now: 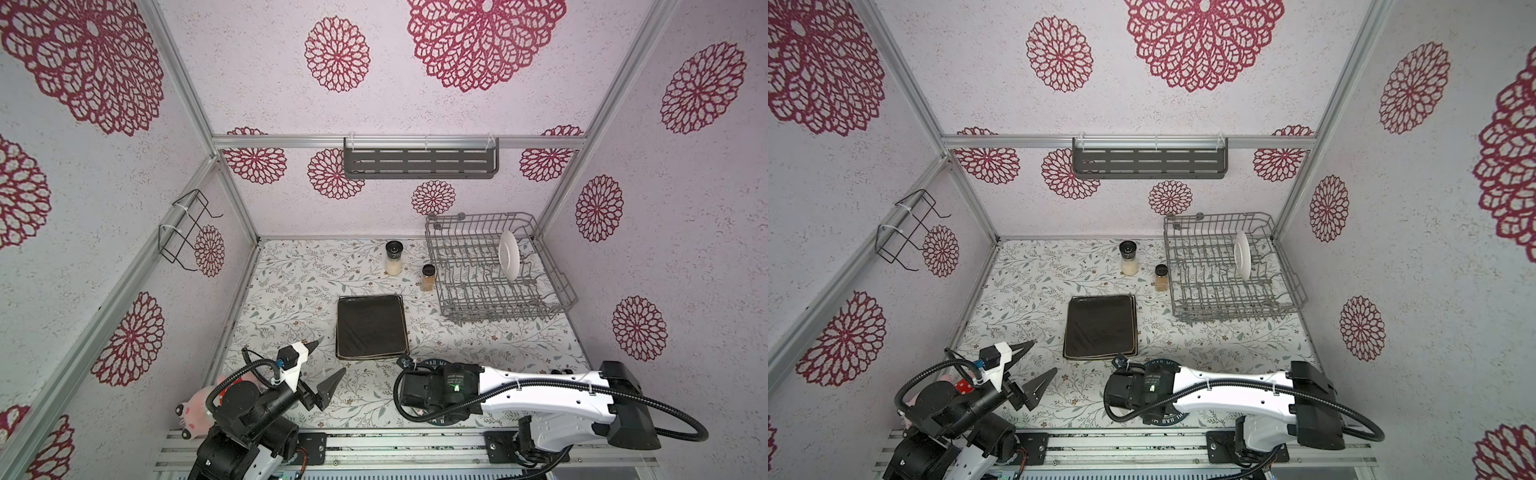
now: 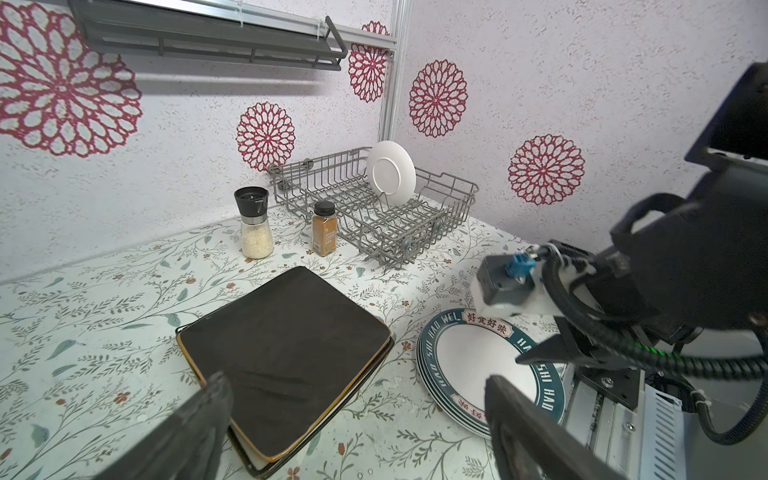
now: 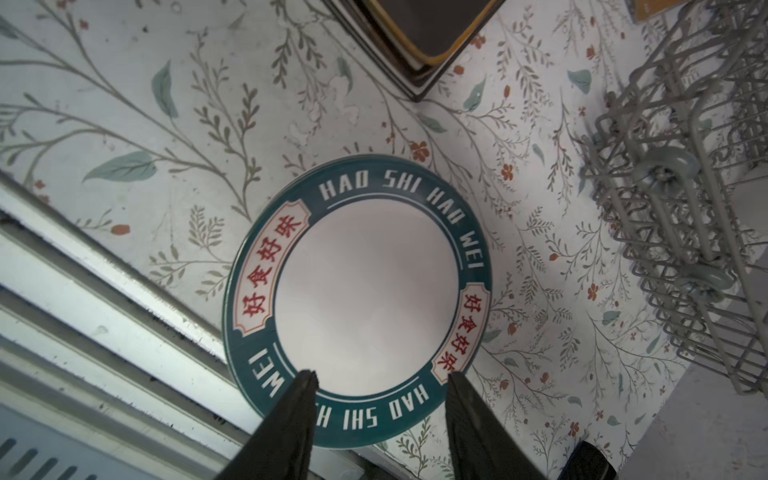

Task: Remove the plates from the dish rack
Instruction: 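Move the right gripper back toward the white plate in the rack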

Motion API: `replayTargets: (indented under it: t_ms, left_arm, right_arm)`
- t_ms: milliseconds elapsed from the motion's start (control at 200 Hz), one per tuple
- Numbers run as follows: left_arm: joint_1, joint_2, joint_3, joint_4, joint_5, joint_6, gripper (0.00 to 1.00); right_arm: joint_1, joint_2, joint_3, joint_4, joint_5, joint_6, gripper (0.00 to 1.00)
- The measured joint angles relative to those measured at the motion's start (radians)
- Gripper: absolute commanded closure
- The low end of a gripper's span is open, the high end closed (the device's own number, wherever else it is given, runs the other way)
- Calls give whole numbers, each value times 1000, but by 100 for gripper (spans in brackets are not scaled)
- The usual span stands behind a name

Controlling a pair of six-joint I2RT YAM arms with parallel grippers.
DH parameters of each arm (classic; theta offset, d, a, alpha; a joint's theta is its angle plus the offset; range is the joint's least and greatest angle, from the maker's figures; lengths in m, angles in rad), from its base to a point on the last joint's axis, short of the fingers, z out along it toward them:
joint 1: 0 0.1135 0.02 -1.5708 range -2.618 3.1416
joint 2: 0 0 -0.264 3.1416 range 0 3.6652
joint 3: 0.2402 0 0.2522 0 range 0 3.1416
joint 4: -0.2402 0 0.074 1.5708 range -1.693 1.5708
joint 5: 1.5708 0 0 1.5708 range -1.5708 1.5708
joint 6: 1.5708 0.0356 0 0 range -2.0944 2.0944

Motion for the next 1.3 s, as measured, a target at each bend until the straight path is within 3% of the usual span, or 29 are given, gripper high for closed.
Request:
replayTargets:
  t_ms: [170,585,735,1096,1301]
  left_arm:
    - [0,10,0,0,0,0,3]
    - [0,38,-2,0,0,0,3]
    - [0,51,-2,0,-1,0,3]
    - [0,58,-2,0,-19,0,3]
    - [0,71,-2,0,-25,0,3]
  right_arm:
    - [-140,-82,-30,109,-21,-98,45]
    - [-593,-179,-29,297,-134,-353,41]
    - [-740,-207,-21,357,-175,-415,34]
    - [-1160,-239,-9,524,-362,-475,29]
    - [-1331,-208,-8,645,-447,-462,29]
